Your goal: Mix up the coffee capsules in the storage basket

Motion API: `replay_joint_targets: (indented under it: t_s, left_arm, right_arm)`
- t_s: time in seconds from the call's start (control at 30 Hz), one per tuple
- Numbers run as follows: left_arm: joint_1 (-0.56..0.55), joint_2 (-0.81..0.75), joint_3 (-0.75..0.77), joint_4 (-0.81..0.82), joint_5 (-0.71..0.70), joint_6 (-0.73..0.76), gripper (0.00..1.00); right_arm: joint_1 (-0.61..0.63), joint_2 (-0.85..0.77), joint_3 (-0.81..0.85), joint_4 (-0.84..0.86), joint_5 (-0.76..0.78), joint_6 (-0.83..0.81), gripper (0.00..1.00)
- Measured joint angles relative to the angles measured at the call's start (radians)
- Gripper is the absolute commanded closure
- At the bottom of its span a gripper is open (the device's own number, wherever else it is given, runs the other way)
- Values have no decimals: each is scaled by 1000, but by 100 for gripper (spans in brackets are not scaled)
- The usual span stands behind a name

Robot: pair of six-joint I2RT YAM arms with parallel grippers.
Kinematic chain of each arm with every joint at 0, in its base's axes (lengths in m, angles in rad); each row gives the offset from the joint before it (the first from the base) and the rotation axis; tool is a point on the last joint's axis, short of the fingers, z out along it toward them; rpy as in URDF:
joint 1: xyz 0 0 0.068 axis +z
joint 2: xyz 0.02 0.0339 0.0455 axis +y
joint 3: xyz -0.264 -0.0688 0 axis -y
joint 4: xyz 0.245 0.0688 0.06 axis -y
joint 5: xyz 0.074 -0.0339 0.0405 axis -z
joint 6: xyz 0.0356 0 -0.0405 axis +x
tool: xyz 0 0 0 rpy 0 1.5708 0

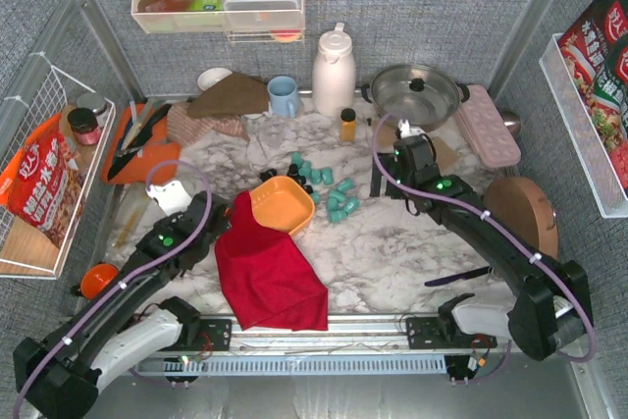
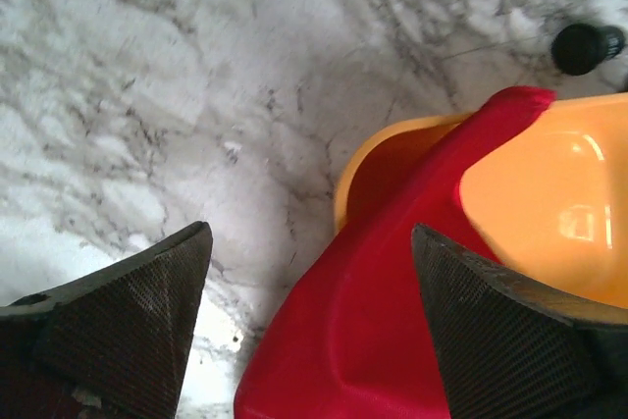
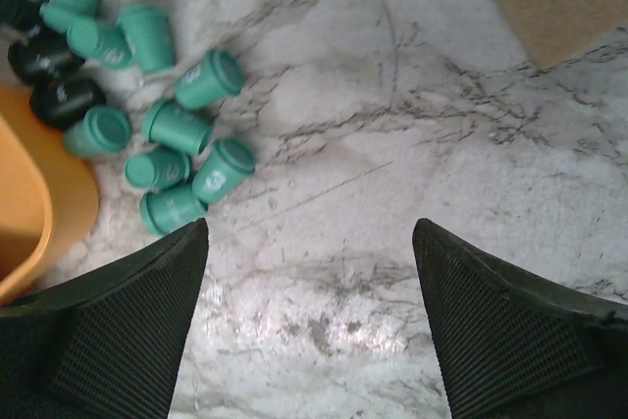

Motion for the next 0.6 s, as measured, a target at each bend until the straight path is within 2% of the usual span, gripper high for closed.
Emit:
replay_joint_targets:
  t_s: [0.1, 0.3, 0.47, 0.6]
  left_arm:
    - [0, 10, -15, -53, 20, -72, 16]
    - [0, -54, -84, -64, 62, -104, 20]
    - [0, -137, -153, 54, 156, -15, 27]
    - [0, -136, -193, 161, 200, 61, 29]
  right_arm:
    - [44, -30, -15, -14, -6, -20, 12]
    - [99, -61, -39, -26, -24, -24, 12]
    - [114, -64, -49, -36, -30, -26, 12]
    - [120, -61, -58, -40, -35, -27, 12]
